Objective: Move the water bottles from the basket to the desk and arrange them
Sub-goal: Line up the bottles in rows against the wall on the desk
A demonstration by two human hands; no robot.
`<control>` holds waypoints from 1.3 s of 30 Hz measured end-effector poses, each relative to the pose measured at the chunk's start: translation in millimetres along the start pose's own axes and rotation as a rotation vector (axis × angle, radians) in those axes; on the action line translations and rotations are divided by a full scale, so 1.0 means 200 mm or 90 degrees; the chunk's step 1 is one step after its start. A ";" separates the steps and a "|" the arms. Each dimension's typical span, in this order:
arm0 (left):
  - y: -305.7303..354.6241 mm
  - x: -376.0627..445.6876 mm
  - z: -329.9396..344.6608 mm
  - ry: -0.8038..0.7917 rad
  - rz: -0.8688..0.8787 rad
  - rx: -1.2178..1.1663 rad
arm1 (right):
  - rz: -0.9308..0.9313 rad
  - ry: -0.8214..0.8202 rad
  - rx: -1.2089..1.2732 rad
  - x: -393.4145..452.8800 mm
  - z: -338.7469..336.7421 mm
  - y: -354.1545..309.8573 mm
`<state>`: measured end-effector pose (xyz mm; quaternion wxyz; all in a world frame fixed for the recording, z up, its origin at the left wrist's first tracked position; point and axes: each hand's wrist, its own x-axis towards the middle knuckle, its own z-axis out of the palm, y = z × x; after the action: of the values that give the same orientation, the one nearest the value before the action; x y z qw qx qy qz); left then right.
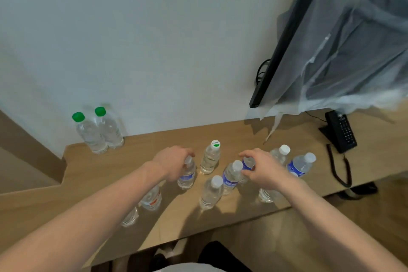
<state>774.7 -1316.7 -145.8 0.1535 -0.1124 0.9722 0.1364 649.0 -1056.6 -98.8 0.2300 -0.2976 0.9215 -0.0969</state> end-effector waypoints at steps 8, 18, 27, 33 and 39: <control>0.01 0.06 0.04 0.050 -0.071 0.000 | -0.055 -0.068 -0.136 0.21 0.11 0.03; -0.09 -0.06 -0.06 0.214 -0.232 -0.122 | -0.103 -0.097 -0.156 0.32 -0.19 0.02; -0.42 -0.07 -0.36 0.274 -0.222 -0.154 | -0.189 -0.028 -0.039 0.20 -0.74 -0.33; -0.66 0.02 -0.49 0.261 -0.226 -0.127 | -0.234 0.036 0.007 0.33 -0.76 -0.64; -0.81 0.17 -0.51 0.230 -0.236 -0.087 | -0.226 0.026 0.070 0.63 -0.56 -0.88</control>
<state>758.9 -1504.5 -100.9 -0.0082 -0.3211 0.9352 0.1491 593.7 -1267.1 8.5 0.2065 -0.4402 0.8525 -0.1921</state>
